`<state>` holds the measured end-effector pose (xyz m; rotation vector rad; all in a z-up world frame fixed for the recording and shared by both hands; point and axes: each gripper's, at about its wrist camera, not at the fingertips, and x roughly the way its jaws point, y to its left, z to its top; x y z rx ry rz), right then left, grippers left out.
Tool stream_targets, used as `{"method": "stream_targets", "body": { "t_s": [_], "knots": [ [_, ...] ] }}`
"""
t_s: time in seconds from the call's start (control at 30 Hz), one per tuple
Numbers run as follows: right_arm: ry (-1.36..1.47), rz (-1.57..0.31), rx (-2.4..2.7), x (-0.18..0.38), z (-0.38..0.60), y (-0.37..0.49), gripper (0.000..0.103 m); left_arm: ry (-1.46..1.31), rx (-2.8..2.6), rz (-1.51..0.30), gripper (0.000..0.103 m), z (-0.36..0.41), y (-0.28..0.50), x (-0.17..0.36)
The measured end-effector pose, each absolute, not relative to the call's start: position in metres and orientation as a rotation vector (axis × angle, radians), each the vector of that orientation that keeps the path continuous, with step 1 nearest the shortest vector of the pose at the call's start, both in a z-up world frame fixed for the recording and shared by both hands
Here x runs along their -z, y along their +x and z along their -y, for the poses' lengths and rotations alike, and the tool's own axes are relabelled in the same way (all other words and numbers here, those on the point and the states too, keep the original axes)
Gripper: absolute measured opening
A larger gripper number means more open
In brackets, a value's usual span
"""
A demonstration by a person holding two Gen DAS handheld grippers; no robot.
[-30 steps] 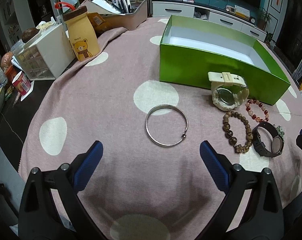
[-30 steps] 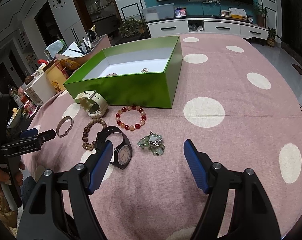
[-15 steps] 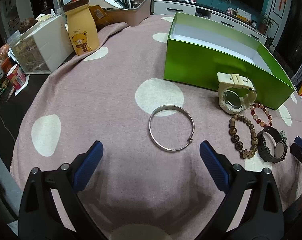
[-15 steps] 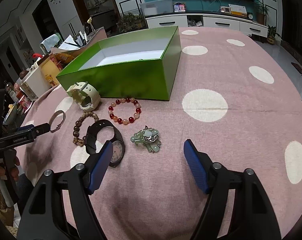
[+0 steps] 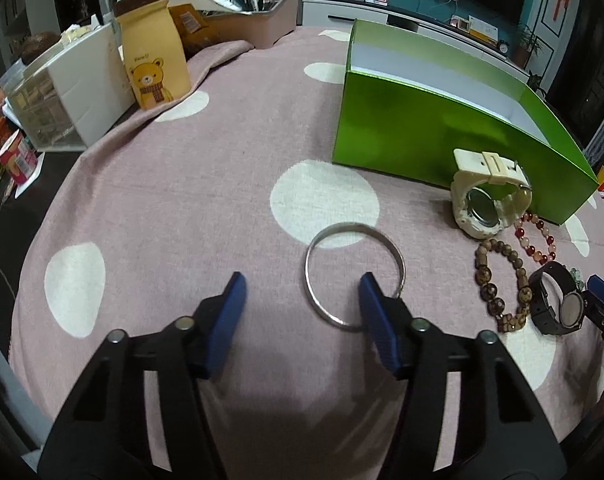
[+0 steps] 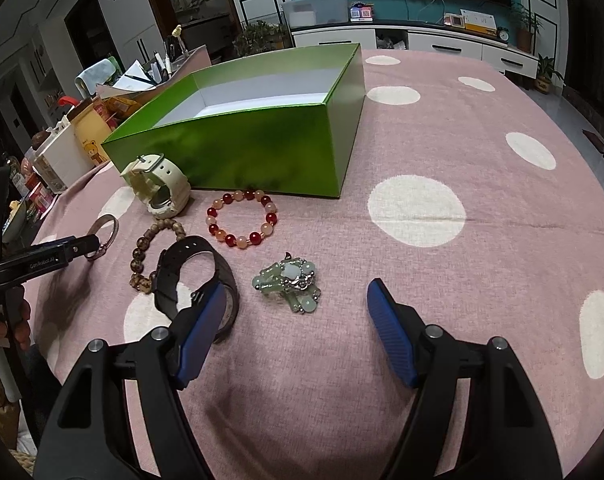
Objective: Organize jewelry
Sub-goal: 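Grasp the silver bangle with the left gripper while the right grasps the jade pendant, then carry the bangle and jade pendant over the green box and lower them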
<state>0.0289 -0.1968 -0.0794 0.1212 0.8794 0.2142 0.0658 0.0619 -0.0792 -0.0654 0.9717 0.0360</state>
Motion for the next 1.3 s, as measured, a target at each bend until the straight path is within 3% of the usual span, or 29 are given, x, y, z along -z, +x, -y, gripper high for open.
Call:
{"method": "stream_targets", "body": {
  "t_s": [0.23, 0.5, 0.57, 0.8, 1.3],
  "knots": [
    [0.100, -0.874, -0.212, 0.083, 0.194, 0.034, 0.066, -0.014, 0.006, -0.948, 0.029, -0.055, 0.071, 0.080],
    [0.035, -0.857, -0.226, 0.083, 0.184, 0.037, 0.038, 0.008, 0.050, -0.929, 0.007, -0.046, 0.071, 0.080],
    [0.026, -0.854, -0.228, 0.084, 0.182, 0.037, 0.036, 0.015, 0.053, -0.927, 0.004, -0.044, 0.070, 0.080],
    [0.022, -0.840, -0.231, 0.082, 0.182, 0.036, 0.031, -0.013, 0.074, -0.935, 0.003, -0.044, 0.069, 0.080],
    [0.045, -0.765, -0.225, 0.053, 0.187, 0.028, 0.031, -0.040, 0.105, -0.872, 0.003, -0.039, 0.057, 0.048]
  ]
}}
